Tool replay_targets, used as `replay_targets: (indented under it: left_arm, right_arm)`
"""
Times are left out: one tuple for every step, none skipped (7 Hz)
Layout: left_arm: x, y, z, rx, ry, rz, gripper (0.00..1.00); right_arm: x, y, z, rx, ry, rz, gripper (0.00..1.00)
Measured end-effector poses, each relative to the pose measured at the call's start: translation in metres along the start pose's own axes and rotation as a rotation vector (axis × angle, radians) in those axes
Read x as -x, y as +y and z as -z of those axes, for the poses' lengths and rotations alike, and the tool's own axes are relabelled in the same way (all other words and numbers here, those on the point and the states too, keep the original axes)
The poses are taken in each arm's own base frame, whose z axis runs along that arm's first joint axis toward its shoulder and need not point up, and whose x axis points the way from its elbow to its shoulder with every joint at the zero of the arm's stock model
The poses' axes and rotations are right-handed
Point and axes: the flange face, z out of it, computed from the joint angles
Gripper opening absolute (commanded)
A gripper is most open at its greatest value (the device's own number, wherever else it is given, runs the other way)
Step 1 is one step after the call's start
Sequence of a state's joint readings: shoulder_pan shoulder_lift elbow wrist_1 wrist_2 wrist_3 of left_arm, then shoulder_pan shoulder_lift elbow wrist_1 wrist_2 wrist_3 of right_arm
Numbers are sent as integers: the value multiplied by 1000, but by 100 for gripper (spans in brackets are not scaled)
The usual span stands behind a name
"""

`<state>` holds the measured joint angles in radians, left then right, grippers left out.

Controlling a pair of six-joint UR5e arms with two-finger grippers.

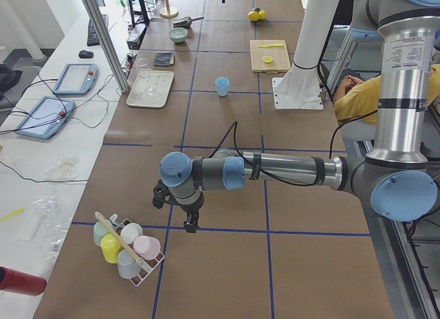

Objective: Squeeze lemon into cup

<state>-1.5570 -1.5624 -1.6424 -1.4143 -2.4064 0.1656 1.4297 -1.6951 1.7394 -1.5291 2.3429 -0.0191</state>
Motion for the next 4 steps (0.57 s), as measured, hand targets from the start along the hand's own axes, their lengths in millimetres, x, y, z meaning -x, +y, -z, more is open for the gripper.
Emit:
replay_targets:
  left_arm:
    - [0, 0, 0, -1, 0, -2, 100]
    - [-1, 0, 1, -2, 0, -4, 100]
    - [-2, 0, 2, -4, 0, -6, 100]
    - [-4, 1, 3, -6, -1, -8, 100]
  right_arm:
    - [-1, 0, -1, 2, 3, -3, 100]
    - [-2, 1, -2, 6, 8, -7, 100]
    - [-4, 4, -3, 10, 8, -11, 100]
    - [-5, 6, -5, 14, 5, -15, 100]
